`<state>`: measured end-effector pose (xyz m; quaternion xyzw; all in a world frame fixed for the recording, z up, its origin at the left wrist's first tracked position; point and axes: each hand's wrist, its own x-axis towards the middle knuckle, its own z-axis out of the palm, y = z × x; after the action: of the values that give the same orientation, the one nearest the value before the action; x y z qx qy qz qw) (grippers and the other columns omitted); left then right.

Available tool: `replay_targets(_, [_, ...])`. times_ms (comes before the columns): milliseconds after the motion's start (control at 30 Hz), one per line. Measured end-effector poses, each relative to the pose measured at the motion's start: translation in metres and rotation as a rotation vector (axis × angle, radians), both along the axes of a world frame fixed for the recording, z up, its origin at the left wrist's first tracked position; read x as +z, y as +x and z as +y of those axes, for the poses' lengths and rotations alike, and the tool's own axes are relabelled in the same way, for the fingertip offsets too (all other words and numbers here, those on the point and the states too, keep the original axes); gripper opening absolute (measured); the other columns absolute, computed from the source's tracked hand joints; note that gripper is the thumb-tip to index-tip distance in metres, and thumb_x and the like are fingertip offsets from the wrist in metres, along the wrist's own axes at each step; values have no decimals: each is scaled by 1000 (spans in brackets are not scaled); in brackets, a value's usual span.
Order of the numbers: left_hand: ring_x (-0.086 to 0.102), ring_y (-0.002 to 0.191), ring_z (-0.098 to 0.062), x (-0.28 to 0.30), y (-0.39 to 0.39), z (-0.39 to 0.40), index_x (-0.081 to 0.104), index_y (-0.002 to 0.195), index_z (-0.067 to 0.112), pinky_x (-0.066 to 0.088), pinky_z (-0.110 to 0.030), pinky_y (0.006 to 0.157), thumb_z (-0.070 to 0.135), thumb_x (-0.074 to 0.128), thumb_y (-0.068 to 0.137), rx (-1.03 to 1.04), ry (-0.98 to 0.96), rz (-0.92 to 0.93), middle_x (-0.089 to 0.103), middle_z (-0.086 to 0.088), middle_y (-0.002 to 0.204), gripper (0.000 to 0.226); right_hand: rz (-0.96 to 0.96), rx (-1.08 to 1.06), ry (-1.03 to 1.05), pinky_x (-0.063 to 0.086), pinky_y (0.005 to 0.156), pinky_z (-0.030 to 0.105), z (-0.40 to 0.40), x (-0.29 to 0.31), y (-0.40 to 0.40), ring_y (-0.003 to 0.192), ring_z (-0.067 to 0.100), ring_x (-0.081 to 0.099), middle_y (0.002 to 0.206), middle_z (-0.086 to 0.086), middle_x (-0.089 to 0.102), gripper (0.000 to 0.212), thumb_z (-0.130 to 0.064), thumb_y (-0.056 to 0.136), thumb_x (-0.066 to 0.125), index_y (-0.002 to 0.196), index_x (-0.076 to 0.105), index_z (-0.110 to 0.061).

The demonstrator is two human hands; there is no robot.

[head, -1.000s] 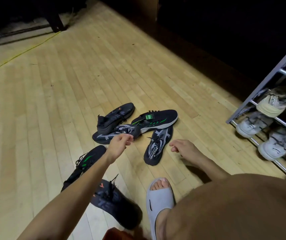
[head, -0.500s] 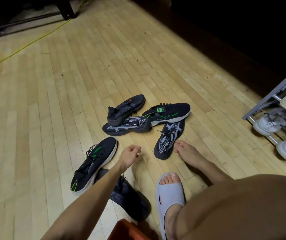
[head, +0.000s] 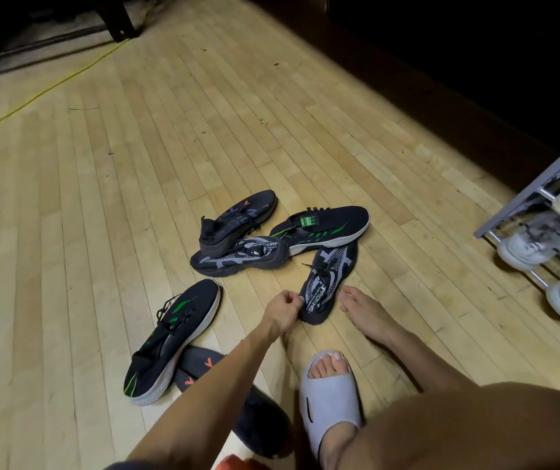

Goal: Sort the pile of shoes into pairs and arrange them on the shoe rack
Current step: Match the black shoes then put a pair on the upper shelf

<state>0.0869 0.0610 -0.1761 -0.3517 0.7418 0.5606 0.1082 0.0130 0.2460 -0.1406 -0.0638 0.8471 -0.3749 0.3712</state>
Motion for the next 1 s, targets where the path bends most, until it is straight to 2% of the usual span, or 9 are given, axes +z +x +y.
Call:
replay_targets(133, [60, 97, -24, -5, -15, 5, 57, 107, 12, 44, -31, 85, 33, 57, 94, -63, -94, -80, 66, -6, 104, 25, -59, -55, -20, 41, 106, 44, 4, -11, -5, 128, 27, 53, 140, 5, 56, 58, -57, 96, 37, 148, 39, -30])
replay_targets(233, [58, 102, -24, -8, -20, 6, 52, 121, 9, 45, -31, 89, 36, 58, 93, -90, -140, -142, 63, -9, 115, 39, -81, -75, -17, 42, 105, 45, 6, -16, -9, 121, 23, 54, 138, 3, 55, 65, -63, 92, 35, 148, 38, -30])
replay_targets(300, [57, 103, -24, -10, -24, 5, 52, 124, 8, 45, -32, 90, 35, 59, 94, -96, -183, -178, 62, -10, 119, 42, -84, -84, -14, 42, 101, 43, 7, -19, -10, 109, 18, 50, 135, 3, 56, 68, -64, 90, 34, 147, 41, -28])
replay_targets(500, [58, 113, -33, -9, -34, 10, 49, 123, -2, 45, -34, 87, 30, 48, 99, -312, -456, -245, 60, -19, 124, 40, -100, -87, -1, 46, 104, 50, 6, -19, -6, 110, 27, 58, 123, 6, 62, 55, -62, 90, 30, 128, 54, -29])
replay_targets(667, [58, 97, -20, -3, -42, 21, 62, 106, 2, 47, -35, 92, 18, 54, 96, -421, -246, -319, 64, -15, 114, 20, -98, -130, -63, 44, 85, 40, 7, -18, -5, 94, 18, 54, 114, 3, 63, 44, -53, 95, 34, 120, 58, -26])
replay_targets(767, [57, 112, -31, -3, -34, 32, 48, 125, 2, 44, -33, 87, 22, 53, 95, -376, -325, -259, 60, -15, 121, 36, -107, -163, -46, 46, 96, 41, 10, -19, -5, 106, 21, 57, 118, 1, 61, 41, -49, 98, 35, 121, 57, -25])
replay_targets(833, [58, 112, -33, -6, -30, 34, 47, 129, 4, 47, -33, 89, 15, 53, 94, -315, -283, -197, 62, -17, 122, 38, -132, -168, -27, 49, 98, 43, 11, -20, -4, 111, 25, 57, 118, 1, 60, 37, -48, 98, 34, 117, 57, -25])
replay_targets(933, [60, 108, -33, -6, -30, 39, 48, 132, 4, 49, -34, 90, 0, 51, 91, -210, -105, -160, 65, -18, 116, 42, -263, -282, -110, 53, 80, 36, 10, -20, -4, 105, 26, 61, 112, 9, 60, 31, -47, 102, 33, 110, 54, -25])
replay_targets(1000, [60, 102, -30, -3, -32, 45, 52, 126, 1, 48, -30, 82, 0, 55, 89, -173, -49, -190, 64, -16, 111, 37, -321, -399, -182, 56, 76, 35, 13, -20, -4, 95, 22, 64, 107, 10, 62, 34, -47, 104, 32, 112, 54, -22])
